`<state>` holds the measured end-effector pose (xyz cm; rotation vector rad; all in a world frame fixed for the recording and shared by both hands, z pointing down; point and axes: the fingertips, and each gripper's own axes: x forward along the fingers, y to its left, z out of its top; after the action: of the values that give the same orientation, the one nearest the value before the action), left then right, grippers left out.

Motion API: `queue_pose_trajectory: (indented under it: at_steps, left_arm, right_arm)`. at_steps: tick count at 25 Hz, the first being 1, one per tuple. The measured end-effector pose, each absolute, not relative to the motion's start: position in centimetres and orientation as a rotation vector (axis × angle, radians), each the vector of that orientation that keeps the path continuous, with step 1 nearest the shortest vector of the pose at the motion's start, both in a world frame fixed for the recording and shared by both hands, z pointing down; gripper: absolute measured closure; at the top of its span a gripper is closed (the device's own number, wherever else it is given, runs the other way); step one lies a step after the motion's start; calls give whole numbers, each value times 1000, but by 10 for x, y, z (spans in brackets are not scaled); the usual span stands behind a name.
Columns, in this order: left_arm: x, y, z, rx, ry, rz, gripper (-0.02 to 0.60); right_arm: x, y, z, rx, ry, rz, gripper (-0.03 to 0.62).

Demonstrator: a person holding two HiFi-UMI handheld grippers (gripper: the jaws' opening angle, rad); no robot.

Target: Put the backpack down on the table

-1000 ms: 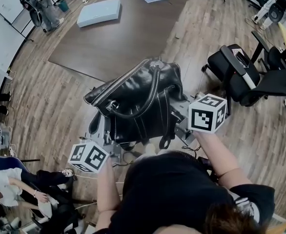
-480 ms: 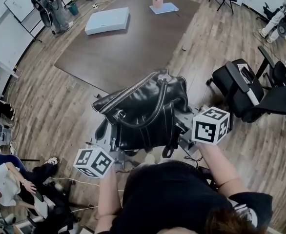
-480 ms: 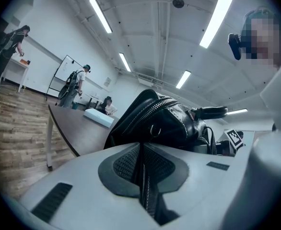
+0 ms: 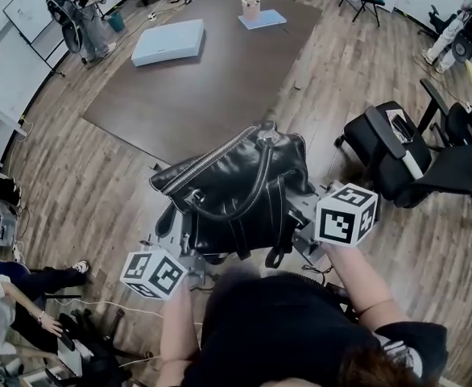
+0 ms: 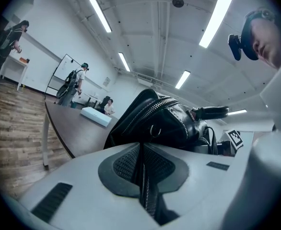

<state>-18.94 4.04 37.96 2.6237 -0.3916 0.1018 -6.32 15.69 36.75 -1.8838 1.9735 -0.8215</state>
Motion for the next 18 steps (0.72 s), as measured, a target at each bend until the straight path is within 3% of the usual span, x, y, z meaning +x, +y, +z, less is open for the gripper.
queue_pose_trajectory:
  at_steps: [18]
  left_arm:
    - [-105,-20,325,2592,-261,-57,537]
  right_arm:
    - [22,98,316,-1866,1959,-734,549]
